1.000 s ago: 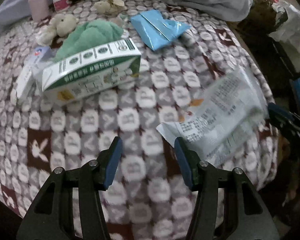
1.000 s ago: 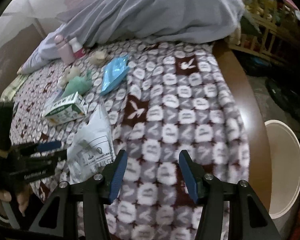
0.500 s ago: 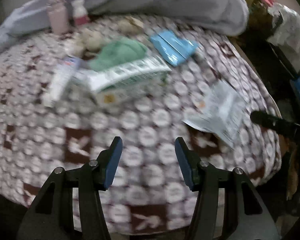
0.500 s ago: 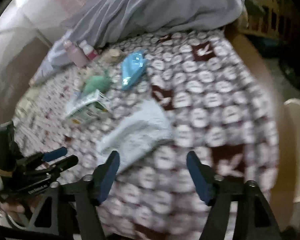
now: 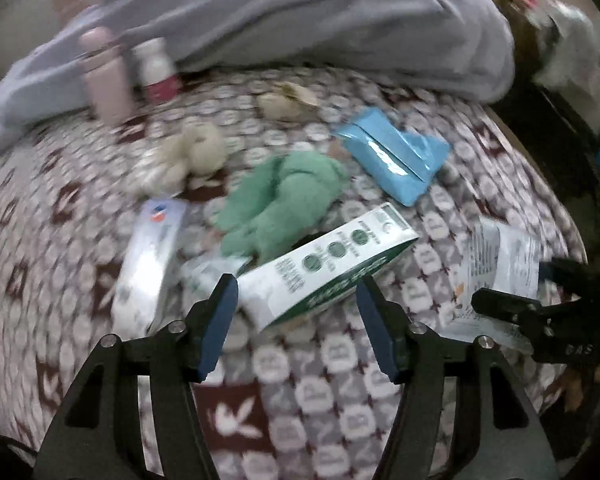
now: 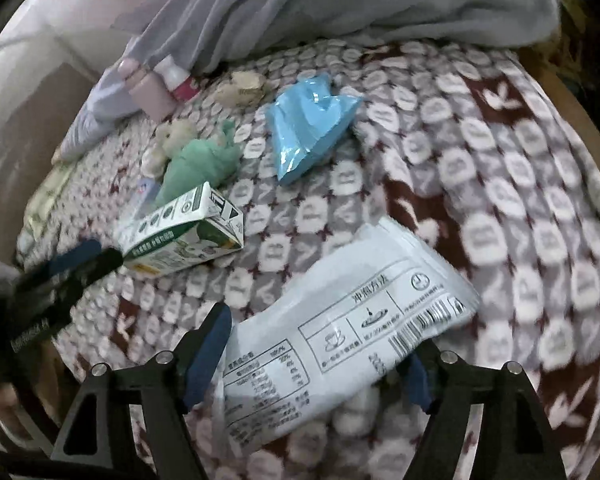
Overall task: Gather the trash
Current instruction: 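Grasp the white milk carton with the left gripper while the right grasps the white sachet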
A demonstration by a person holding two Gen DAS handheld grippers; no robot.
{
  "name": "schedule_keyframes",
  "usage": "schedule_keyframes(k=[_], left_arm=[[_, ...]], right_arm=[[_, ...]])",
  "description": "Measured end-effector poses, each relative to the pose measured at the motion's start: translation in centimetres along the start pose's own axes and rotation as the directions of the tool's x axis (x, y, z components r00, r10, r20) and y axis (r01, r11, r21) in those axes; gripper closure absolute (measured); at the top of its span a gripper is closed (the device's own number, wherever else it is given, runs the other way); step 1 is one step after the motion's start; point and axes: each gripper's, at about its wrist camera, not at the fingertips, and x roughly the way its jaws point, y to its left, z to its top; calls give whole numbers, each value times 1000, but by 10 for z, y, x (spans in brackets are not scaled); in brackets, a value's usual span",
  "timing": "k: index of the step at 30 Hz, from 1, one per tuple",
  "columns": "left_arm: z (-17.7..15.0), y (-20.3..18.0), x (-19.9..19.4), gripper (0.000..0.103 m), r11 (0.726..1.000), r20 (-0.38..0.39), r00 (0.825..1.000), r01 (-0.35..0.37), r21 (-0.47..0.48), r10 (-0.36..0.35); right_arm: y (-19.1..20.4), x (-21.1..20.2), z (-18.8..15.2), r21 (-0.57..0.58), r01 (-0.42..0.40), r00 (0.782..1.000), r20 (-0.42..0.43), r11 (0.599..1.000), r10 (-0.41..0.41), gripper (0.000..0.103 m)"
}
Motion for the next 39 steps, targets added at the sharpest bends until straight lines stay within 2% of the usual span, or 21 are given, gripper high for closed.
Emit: schedule_keyframes(k=[2,5,8,10,14,18,20,23,24,27,28,30,31,33,36,37,38,39], left_arm=[[6,-4,14,42,997,-39,999,3,79,1],[12,-8,25,37,987,-50,999,-8,160,16],[13,-12,33,37,979,-60,997,-26,203,39],[13,-21,36,37,973,-73,996,-29,230,47],[12,-41,38,37,953,-70,994,-54,299,78],[17,-53,47,37,965,-70,992,-81,251,102],[18,-54,45,41,975,-69,994,-64,214,80],[18,-60,34,60,982,-53,997,-50,184,61],[18,-62,30,66,983,-49,998,-38,178,48],[17,-69,17,73,990,-55,998,21,139,-13],[16,-74,14,97,991,-56,998,28,131,-21],[16,-82,7,98,991,-38,999,25,129,-20],[17,-86,4,98,992,-42,998,47,120,-43],[17,-94,6,97,989,-64,996,72,126,-64],[17,-94,18,96,996,-51,997,53,75,-49],[17,-92,21,95,997,-51,997,59,56,-56],[17,-90,23,92,997,-54,997,62,47,-59],[18,-89,25,81,998,-58,997,61,35,-59]], right_arm=[[2,-3,-1,-69,8,1000,3,998,-7,31],[-5,-7,-3,-85,-18,1000,-12,996,17,39],[-20,-14,-7,-97,-32,999,-27,995,30,40],[-27,-16,-6,-104,-9,1000,-26,995,6,40],[-35,-28,-2,-43,49,999,6,998,-48,37],[-38,-28,3,-6,76,996,53,997,-76,37],[-43,-30,2,16,46,996,73,999,-47,41],[-49,-38,-2,20,20,994,102,1000,-22,56],[-49,-41,-4,18,19,994,108,1000,-21,57],[-55,-55,-7,16,-15,991,136,1000,13,66],[-57,-59,-7,17,-26,990,140,1000,23,70],[-62,-67,-10,18,-28,989,148,999,25,71],[-64,-70,-11,20,-36,988,149,999,33,71],[-74,-74,-15,50,-94,987,139,994,86,71],[-88,-72,-20,92,-119,989,96,989,110,71],[-93,-72,-23,108,-102,992,86,989,93,67],[-97,-73,-25,120,-62,995,83,991,52,58],[-100,-75,-28,122,-34,996,85,992,24,56]])
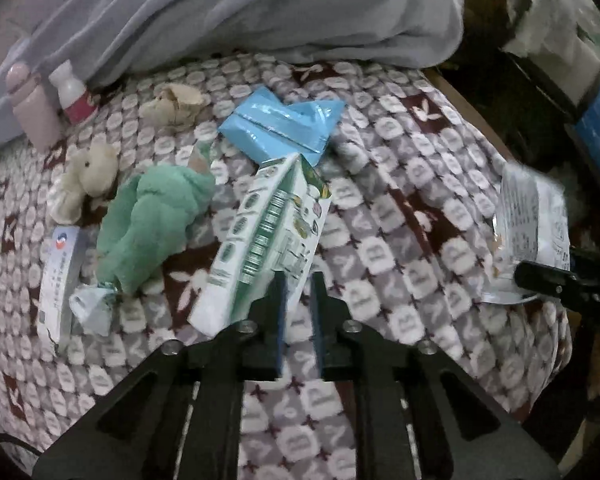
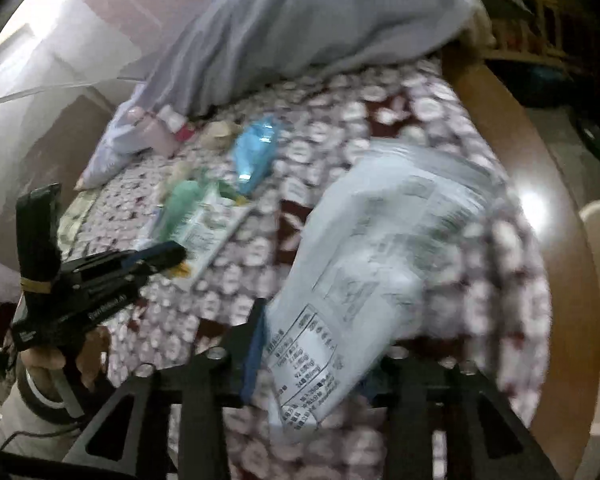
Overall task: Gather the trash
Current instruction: 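Grasp the white milk carton with the left gripper while the right grasps the white sachet, then carry carton and sachet to the bucket and open both grippers over it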
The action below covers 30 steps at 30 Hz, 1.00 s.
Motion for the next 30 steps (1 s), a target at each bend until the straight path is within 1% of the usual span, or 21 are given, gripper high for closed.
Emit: schedule_keyframes(k=[1,3,4,5,6,7,10,11,12,14,15,16,19,22,23,24,26,28,30], left_arm=[[1,3,-1,66,1000,9,1000,-6,-13,6],[1,9,-5,52,999,42,999,-13,-35,14],[3,14,-8,47,999,63,998,-10,-53,13],[4,19,-10,44,998,78,997,-14,-69,19],[6,24,-11,39,996,85,996,-24,-81,31],[7,28,-11,38,995,86,995,-33,-90,40],[11,37,-2,38,994,70,995,-65,-84,71],[11,39,2,38,995,64,995,-71,-76,76],[11,38,7,38,996,49,996,-72,-61,76],[8,34,20,37,998,4,999,-52,-25,52],[6,30,26,35,999,-12,999,-46,-6,46],[4,24,31,31,997,-9,997,-75,28,75],[4,14,40,31,988,-6,992,-127,91,128],[6,12,44,33,985,-5,987,-161,63,162],[6,12,43,35,985,-6,987,-163,55,163],[6,10,42,39,986,-9,988,-156,52,157],[5,3,33,42,989,4,990,-143,43,143],[5,-4,22,46,991,19,991,-132,29,131],[7,-14,13,48,994,29,994,-109,28,108]], right_arm=[[-4,-2,-2,-1,28,1000,8,1000,-28,55],[-11,-6,-4,12,43,999,11,999,-43,54],[-15,-7,-3,20,45,999,12,999,-45,51],[-18,-8,-4,30,53,998,15,998,-53,45],[-20,-9,-3,35,57,998,19,998,-58,41],[-22,-9,-3,43,61,998,25,997,-63,39],[-29,-12,0,78,47,998,29,996,-50,38],[-32,-15,-1,90,33,999,35,995,-37,35],[-35,-18,-2,101,26,999,42,995,-31,33],[-39,-21,-1,118,39,998,43,992,-44,28],[-40,-22,-1,120,42,998,40,992,-47,28],[-40,-21,0,118,43,998,38,992,-47,28],[-36,-17,3,103,54,998,37,993,-58,28],[-35,-9,4,77,91,994,53,993,-95,28],[-36,-7,3,74,112,992,54,991,-116,33],[-37,-6,3,73,120,990,59,990,-125,36],[-38,-11,1,64,108,990,86,992,-114,41],[-38,-17,0,49,108,989,98,993,-113,44],[-41,-26,-1,51,88,989,112,995,-94,45]])
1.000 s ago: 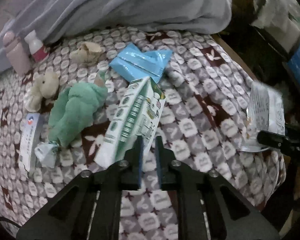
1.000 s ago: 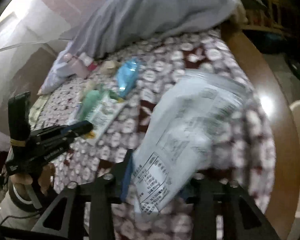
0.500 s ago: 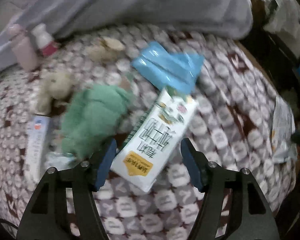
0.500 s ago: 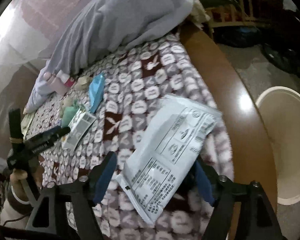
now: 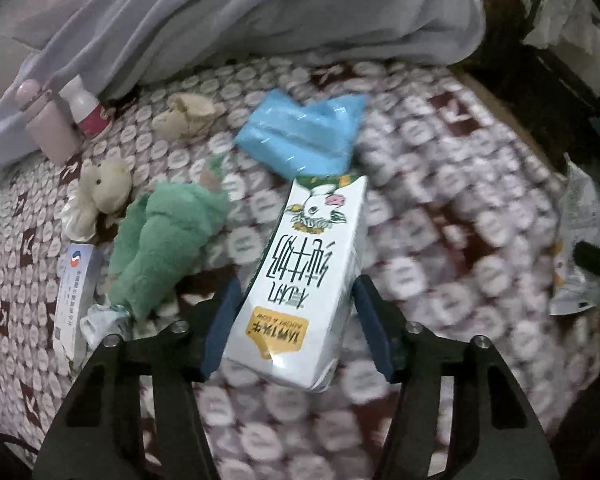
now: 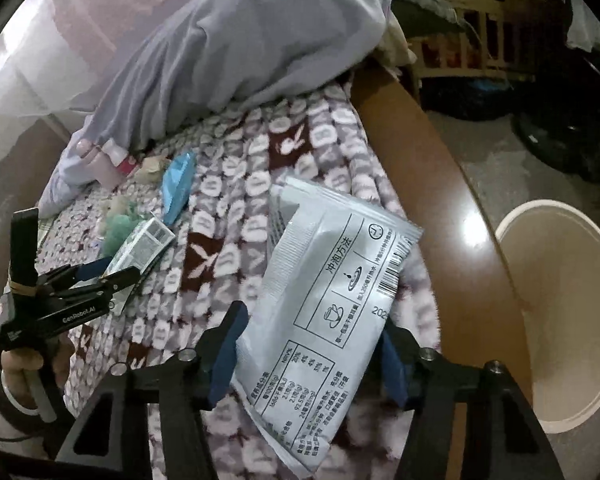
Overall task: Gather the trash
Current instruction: 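Carry carton and sachet to the bucket and open both grippers over it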
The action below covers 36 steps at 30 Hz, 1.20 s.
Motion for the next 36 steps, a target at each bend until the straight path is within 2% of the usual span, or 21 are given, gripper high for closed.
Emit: schedule_keyframes(k=[5,9,20,23,25,29,32,35,36], left_arm=[[7,-30,-21,49,997,22,996,82,1,-82],[13,-60,-31,51,995,57,994,94,27,-95],[24,-142,-43,52,979,71,981,173,104,-181],[29,-164,-45,57,973,77,977,189,134,-200],[33,-181,-45,98,967,68,974,202,157,-214],[39,-205,-35,98,960,42,972,221,170,-231],[40,-215,-21,98,954,-15,965,262,148,-262],[37,-214,-27,98,945,3,957,285,158,-289],[36,-211,-31,95,945,11,955,291,149,-296]], right_arm=[[-10,-25,1,5,7,999,46,1000,-7,45],[-19,-43,-1,8,19,997,76,1000,-19,44],[-72,-78,-16,79,82,990,106,993,-91,44],[-88,-85,-18,105,100,987,113,989,-112,44],[-99,-89,-20,122,111,986,115,986,-125,44],[-122,-94,-24,166,137,983,102,977,-155,44],[-137,-96,-27,191,144,982,97,971,-165,44],[-146,-100,-30,211,137,982,101,968,-161,44],[-147,-100,-31,215,134,982,101,967,-159,44]])
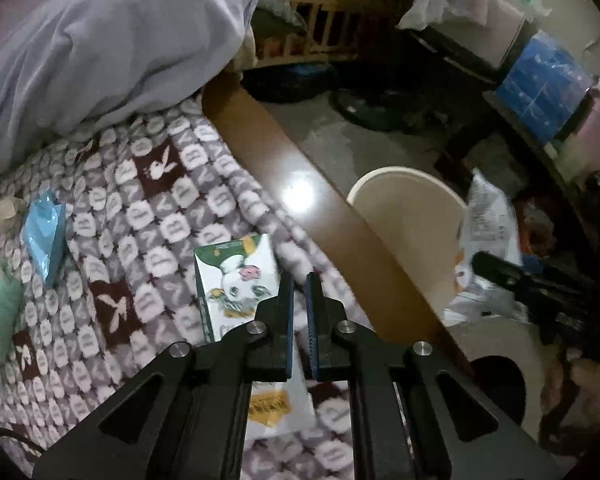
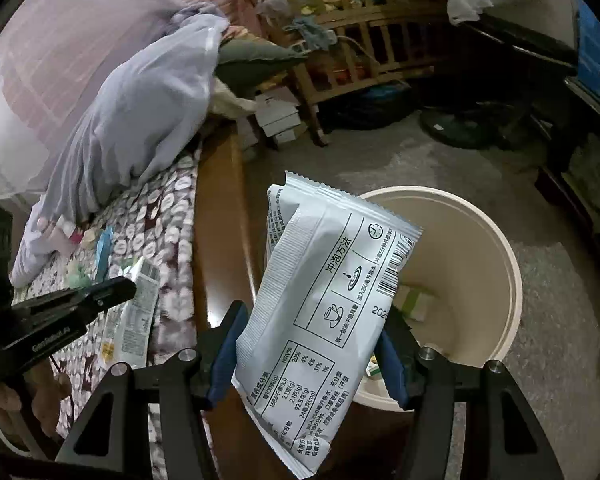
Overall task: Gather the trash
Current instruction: 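Carry carton and sachet to the bucket and open both grippers over it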
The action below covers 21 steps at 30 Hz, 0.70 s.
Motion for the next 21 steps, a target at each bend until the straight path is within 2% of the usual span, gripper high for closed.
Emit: schedule_keyframes(k=[2,3,4,6,8,12,14,15,16,18,21], left_arm=[[-3,6,-9,71,1000,22,1000,-4,-26,5],[-6,14,-15,42,998,42,999,-6,-58,8],[-9,19,-18,29,997,54,999,-4,-82,9],[-14,34,-20,28,991,56,998,-16,-131,24],[-18,41,-10,28,990,-4,998,-57,-128,57],[-31,34,14,28,992,-89,996,-32,-122,21],[-33,29,22,29,992,-93,996,-26,-122,15],[-33,27,25,37,992,-93,995,-32,-126,20],[-33,24,27,51,991,-101,995,-36,-127,23],[-32,19,26,52,993,-105,994,-37,-115,25],[-24,7,14,52,997,-61,998,-19,-78,14]], right_arm=[[-5,2,0,11,-7,1000,-6,1000,7,44],[-6,2,0,15,-9,1000,-7,1000,9,44],[-7,4,1,20,-13,1000,-9,1000,13,44],[-8,5,2,26,-24,1000,-9,999,24,44],[-6,6,1,21,-29,1000,-12,999,29,43],[-1,10,1,12,-31,999,-24,999,31,43],[-1,10,0,11,-28,999,-30,1000,28,43],[-1,11,0,10,-27,999,-31,1000,27,43],[0,10,0,7,-25,999,-32,1000,25,43],[0,8,1,1,-15,1000,-27,1000,15,43],[-5,5,2,7,0,1000,-20,1000,0,42]])
